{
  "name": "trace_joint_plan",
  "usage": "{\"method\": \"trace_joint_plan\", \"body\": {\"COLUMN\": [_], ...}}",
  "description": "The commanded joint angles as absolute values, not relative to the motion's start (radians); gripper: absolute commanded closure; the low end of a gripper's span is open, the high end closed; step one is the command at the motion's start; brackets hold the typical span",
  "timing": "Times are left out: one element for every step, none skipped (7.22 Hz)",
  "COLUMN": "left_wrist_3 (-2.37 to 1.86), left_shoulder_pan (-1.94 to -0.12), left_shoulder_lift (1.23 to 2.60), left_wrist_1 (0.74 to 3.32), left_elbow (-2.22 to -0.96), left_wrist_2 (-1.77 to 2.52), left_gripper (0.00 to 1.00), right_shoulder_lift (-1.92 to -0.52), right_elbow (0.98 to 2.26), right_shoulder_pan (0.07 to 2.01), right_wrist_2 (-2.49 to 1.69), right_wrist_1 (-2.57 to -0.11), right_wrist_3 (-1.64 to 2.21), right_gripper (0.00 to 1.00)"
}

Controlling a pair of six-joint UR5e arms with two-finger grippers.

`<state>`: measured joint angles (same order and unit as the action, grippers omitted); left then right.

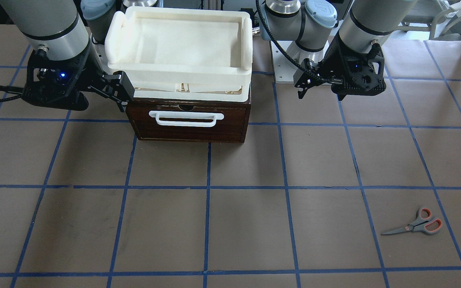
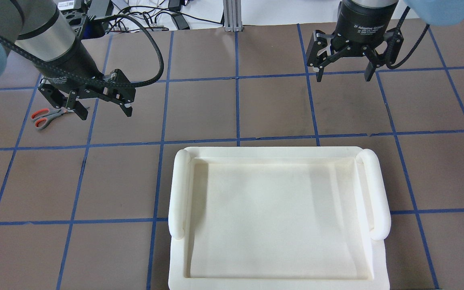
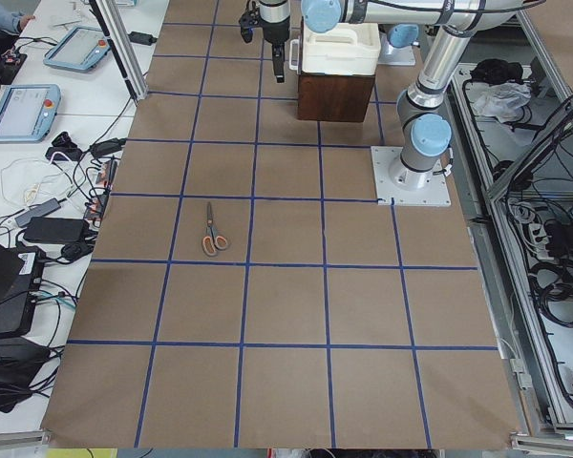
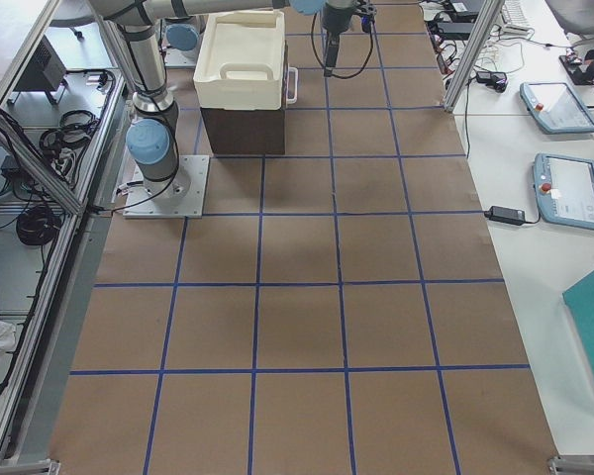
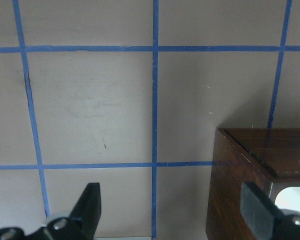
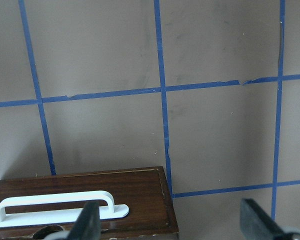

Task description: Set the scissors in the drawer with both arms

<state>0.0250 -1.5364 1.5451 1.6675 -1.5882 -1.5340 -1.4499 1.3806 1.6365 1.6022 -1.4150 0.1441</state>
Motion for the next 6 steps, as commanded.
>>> {"method": "trace_joint_plan", "body": {"left_wrist_3": [0.044, 0.058, 0.31, 0.512, 0.739, 1.089], "left_shoulder_pan": [-1.537, -1.532, -1.504, -1.411, -1.297, -1.188], "left_shoulder_lift": [1.543, 1.543, 1.546, 1.557, 1.589, 1.638], "left_wrist_1": [1.669, 1.67, 1.664, 1.663, 1.634, 1.467], "left_elbow": [-1.591, -1.591, -1.591, -1.601, -1.618, -1.62], "left_wrist_2": [-1.534, -1.539, -1.58, -1.591, -1.583, -1.592], "left_gripper": [0.02, 0.01, 0.0, 0.0, 0.0, 0.0], "right_shoulder_lift": [-1.451, -1.453, -1.453, -1.454, -1.457, -1.447], "right_elbow": [1.382, 1.382, 1.382, 1.384, 1.384, 1.393], "right_shoulder_pan": [1.635, 1.635, 1.632, 1.632, 1.637, 1.652], "right_wrist_2": [1.601, 1.586, 1.591, 1.594, 1.588, 1.568], "right_wrist_1": [-1.402, -1.405, -1.42, -1.433, -1.436, -1.456], "right_wrist_3": [0.143, 0.135, 0.133, 0.182, 0.427, 0.713], "right_gripper": [0.0, 0.0, 0.0, 0.0, 0.0, 0.0]}}
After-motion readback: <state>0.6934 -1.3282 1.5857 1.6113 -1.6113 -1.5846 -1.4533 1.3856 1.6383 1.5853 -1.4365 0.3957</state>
